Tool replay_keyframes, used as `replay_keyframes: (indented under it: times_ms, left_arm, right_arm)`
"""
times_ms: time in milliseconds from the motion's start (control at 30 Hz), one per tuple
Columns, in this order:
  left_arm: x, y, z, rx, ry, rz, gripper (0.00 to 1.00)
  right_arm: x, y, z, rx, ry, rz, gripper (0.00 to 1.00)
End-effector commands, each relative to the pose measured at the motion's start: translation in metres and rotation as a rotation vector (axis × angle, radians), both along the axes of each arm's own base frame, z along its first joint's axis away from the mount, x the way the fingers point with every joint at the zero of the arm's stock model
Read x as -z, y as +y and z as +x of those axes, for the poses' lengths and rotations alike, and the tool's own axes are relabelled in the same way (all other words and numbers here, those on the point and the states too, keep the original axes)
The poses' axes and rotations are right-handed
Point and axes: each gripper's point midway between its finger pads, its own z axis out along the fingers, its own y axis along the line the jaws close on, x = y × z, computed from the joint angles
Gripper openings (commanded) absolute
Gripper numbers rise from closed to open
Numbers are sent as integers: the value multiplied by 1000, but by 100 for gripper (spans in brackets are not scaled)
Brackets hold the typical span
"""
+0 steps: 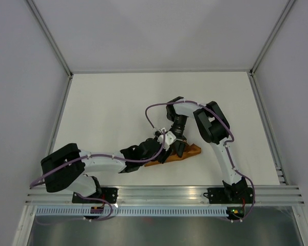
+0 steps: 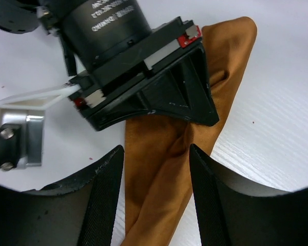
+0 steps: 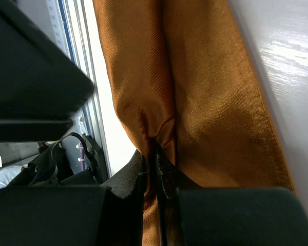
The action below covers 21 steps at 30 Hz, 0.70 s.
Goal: Fold the napkin, place the utensils inside, and roll it up
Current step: Roll the napkin at the center of the board.
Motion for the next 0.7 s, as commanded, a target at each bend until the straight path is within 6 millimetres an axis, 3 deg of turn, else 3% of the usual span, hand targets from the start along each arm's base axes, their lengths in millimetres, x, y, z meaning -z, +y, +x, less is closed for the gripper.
replay_keyframes:
  times_ms: [0, 267, 467, 533, 667]
  left_arm:
    - [-9, -25, -4, 120, -25, 1, 60]
    - [20, -37, -11, 187, 71, -11, 60]
    - [29, -39, -7, 176, 116, -46, 56]
    - [35, -40, -8, 176, 147, -58, 50]
    - [47, -38, -10, 169, 194, -67, 26]
  right_arm:
    - [64, -3, 39, -85, -198, 9, 8]
    - [67, -2, 47, -49, -205, -7, 8]
    - [67, -1, 50, -29, -213, -14, 8]
    - [67, -1, 52, -19, -221, -13, 9]
    - [59, 1, 58, 25, -241, 0, 13]
